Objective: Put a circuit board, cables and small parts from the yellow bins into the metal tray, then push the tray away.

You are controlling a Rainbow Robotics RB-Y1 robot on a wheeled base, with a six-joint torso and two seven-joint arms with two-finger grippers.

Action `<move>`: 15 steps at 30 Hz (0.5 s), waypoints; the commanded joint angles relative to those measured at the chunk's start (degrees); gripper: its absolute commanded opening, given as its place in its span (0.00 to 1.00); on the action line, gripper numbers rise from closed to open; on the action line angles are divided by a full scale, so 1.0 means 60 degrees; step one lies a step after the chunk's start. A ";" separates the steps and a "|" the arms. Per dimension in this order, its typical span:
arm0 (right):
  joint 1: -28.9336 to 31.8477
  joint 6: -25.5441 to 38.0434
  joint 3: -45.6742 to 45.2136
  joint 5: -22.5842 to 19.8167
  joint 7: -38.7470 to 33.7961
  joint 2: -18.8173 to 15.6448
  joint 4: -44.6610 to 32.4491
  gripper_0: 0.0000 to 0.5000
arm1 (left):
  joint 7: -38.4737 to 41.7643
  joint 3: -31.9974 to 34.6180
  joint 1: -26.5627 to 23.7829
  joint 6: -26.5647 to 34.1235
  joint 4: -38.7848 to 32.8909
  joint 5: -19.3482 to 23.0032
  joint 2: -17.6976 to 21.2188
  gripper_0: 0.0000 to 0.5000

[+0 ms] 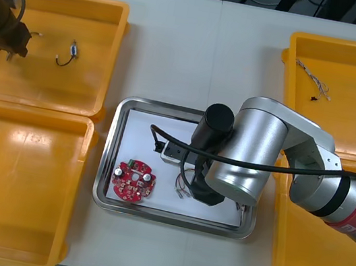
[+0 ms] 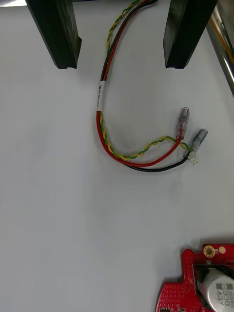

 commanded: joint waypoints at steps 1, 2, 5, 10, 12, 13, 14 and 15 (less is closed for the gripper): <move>0.0021 0.0521 -0.0514 -0.0220 -0.0124 0.0115 -0.0579 1.00 | -0.0193 -0.0034 -0.0563 -0.0263 0.0221 -0.0222 -0.0158 1.00; -0.0008 0.0697 -0.0632 -0.0249 -0.0138 0.0115 -0.0697 1.00 | -0.0237 -0.0049 -0.0593 -0.0351 0.0367 -0.0222 -0.0188 1.00; -0.0067 0.1180 -0.0983 -0.0293 -0.0182 0.0115 -0.1048 1.00 | -0.0369 -0.0034 -0.0739 -0.0658 0.0792 -0.0252 -0.0276 1.00; -0.0081 0.2074 -0.1745 -0.0395 -0.0299 0.0115 -0.1634 1.00 | -0.0530 -0.0049 -0.0842 -0.1156 0.1232 -0.0340 -0.0393 1.00; -0.0111 0.2440 -0.2067 -0.0454 -0.0343 0.0115 -0.1839 1.00 | -0.0574 -0.0049 -0.0842 -0.1288 0.1261 -0.0369 -0.0407 1.00; -0.0155 0.2718 -0.2272 -0.0483 -0.0358 0.0115 -0.1942 1.00 | -0.0603 -0.0049 -0.0827 -0.1347 0.1261 -0.0398 -0.0422 1.00; -0.0199 0.2931 -0.2477 -0.0557 -0.0387 0.0115 -0.2030 1.00 | -0.0633 -0.0049 -0.0842 -0.1420 0.1261 -0.0428 -0.0437 1.00; -0.0272 0.2931 -0.2682 -0.0601 -0.0417 0.0115 -0.2103 1.00 | -0.0647 -0.0049 -0.0842 -0.1464 0.1246 -0.0442 -0.0437 1.00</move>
